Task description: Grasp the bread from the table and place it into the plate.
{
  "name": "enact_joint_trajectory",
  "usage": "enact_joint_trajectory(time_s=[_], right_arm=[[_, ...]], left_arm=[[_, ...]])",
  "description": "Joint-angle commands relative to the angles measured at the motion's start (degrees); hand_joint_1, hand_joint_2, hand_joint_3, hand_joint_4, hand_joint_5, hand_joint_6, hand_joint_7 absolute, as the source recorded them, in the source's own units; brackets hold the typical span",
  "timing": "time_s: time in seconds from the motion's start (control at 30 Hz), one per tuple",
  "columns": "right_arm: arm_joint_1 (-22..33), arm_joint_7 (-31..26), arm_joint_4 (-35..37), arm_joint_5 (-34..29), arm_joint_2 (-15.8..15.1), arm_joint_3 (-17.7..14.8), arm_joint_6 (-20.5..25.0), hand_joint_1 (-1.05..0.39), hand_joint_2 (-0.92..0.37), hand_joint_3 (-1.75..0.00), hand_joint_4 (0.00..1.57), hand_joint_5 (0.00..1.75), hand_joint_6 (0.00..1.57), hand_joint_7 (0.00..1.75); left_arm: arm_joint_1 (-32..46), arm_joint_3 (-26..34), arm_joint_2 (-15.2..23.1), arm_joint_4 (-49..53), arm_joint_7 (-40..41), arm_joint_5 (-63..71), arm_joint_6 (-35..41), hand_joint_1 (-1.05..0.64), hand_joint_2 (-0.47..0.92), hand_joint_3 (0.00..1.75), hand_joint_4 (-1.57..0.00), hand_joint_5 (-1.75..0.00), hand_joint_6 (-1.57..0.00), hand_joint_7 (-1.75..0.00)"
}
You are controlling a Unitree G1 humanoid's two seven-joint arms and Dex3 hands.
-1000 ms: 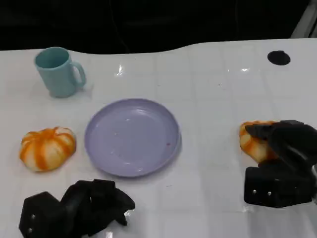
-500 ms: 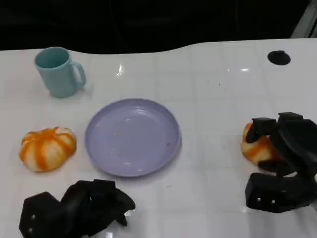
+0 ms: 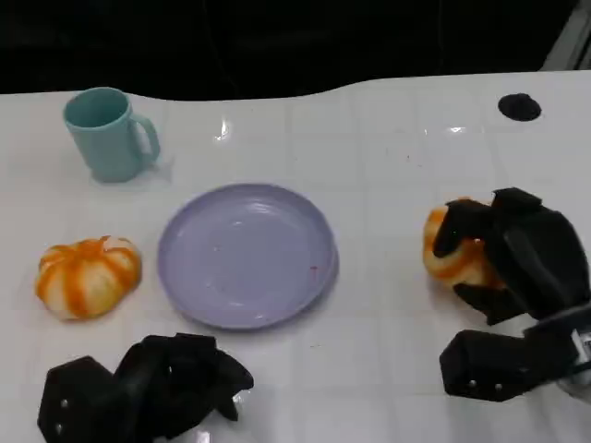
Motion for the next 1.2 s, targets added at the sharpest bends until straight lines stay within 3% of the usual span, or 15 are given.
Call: enact_joint_trajectory(time_s=[0.03, 0.3, 0.5, 1.03, 1.2], right_arm=[[1.30, 3.08, -4.08, 3.92, 2.01, -1.35, -2.46, 0.11, -0.16, -1.47, 1.03, 1.75, 0.87, 1.62], [-0.88, 6.69, -5.55, 5.12, 7.38, -0.65, -4.44, 0.05, -0.07, -1.62, 1.07, 1.75, 0.87, 1.66], [-3.25, 8.80, -3.09, 4.82, 11.41, 0.18, -4.38, 0.02, -0.09, -1.61, 1.05, 1.75, 0.86, 1.65], [-14.78, 6.29, 14.37, 3.22, 20.51, 4.00, -5.03, -0.07, -0.24, -1.42, 0.97, 1.75, 0.82, 1.58], [-17.38, 6.57, 19.08, 4.31, 22.79, 3.52, -5.16, -0.09, -0.28, -1.38, 0.93, 1.75, 0.80, 1.53]], left_arm=[[0.19, 0.24, 0.71, 0.67, 0.11, 0.31, -0.04, -1.05, 0.84, 0.00, -0.90, -1.50, -1.38, -0.60], [0.30, 0.09, 0.62, 0.50, 0.14, 0.33, 0.16, -1.05, 0.84, 0.00, -0.91, -1.49, -1.39, -0.60], [0.42, -0.08, 0.62, 0.43, 0.33, 0.58, 0.02, -1.05, 0.84, 0.00, -0.91, -1.49, -1.40, -0.60], [0.80, -0.60, 0.50, 0.61, 0.21, 0.52, 0.09, -1.05, 0.82, 0.00, -0.91, -1.48, -1.39, -0.59], [0.72, -0.59, 0.56, 0.52, 0.28, 0.53, 0.27, -1.05, 0.82, 0.00, -0.91, -1.48, -1.39, -0.58]])
